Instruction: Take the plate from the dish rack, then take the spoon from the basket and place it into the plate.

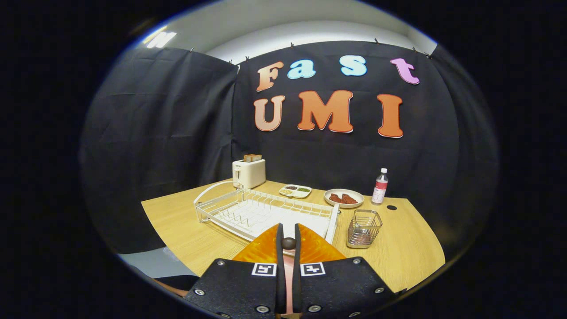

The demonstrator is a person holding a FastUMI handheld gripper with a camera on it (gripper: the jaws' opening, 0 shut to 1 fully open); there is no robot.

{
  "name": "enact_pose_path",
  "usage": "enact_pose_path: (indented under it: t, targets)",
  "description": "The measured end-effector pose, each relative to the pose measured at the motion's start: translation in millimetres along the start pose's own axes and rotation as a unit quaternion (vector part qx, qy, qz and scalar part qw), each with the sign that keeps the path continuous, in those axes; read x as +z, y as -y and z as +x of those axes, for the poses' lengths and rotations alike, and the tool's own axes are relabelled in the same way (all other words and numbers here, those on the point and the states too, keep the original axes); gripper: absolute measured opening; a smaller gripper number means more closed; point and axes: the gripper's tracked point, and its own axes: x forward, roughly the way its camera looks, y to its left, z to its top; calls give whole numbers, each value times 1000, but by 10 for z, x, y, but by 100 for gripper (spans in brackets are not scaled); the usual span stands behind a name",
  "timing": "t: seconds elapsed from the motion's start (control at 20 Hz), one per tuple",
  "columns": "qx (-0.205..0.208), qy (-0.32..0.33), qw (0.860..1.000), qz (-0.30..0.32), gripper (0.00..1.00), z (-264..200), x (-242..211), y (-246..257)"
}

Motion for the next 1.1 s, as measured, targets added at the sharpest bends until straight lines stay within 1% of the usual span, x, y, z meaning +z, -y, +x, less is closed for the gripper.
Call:
enact_pose_path:
  t: [0.1,0.2,0.35,0.45,0.65,0.8,0.95,1.1]
  targets:
    - [23,7,1000,14,5,-76,6,-121]
    - [42,12,999,7,5,-153,0,-201]
    - [63,0,998,-14,5,-236,-192,-312]
    - [75,-16,997,-16,5,-241,-373,-378]
    - [62,-42,997,-6,5,-196,-707,-283]
    - [59,-41,997,13,7,-254,-807,-211]
    - [56,-64,996,35,13,-277,-1039,-109]
    - [50,-73,994,60,16,-287,-1128,-51]
